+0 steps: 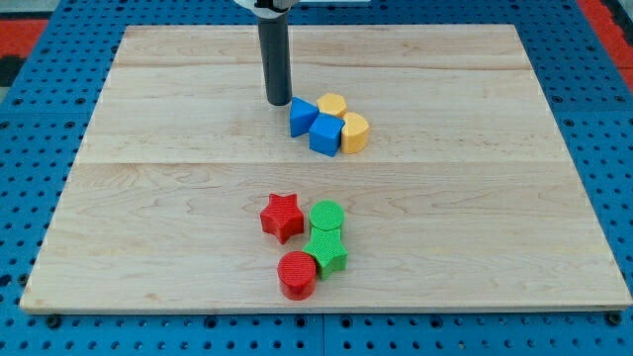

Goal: Place the red circle and green blocks in a diagonal line

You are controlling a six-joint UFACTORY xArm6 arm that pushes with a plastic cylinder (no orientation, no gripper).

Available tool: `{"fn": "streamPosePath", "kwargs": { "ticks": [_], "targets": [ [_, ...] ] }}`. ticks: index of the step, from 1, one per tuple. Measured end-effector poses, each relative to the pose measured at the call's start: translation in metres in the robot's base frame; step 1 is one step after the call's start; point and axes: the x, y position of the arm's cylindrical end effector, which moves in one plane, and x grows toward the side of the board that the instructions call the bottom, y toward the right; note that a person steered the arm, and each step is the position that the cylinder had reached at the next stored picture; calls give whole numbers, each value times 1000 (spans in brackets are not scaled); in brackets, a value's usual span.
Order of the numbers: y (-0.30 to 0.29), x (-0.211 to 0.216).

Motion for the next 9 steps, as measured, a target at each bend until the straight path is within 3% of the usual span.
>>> {"fn": "streamPosePath", "kwargs": {
  "ticks": [2,4,5,6,7,8,9],
  "targets": [
    [-2,66],
    [-115,159],
    [-119,248],
    [-101,278],
    [-47,275],
    [43,277],
    [61,236]
  ]
}}
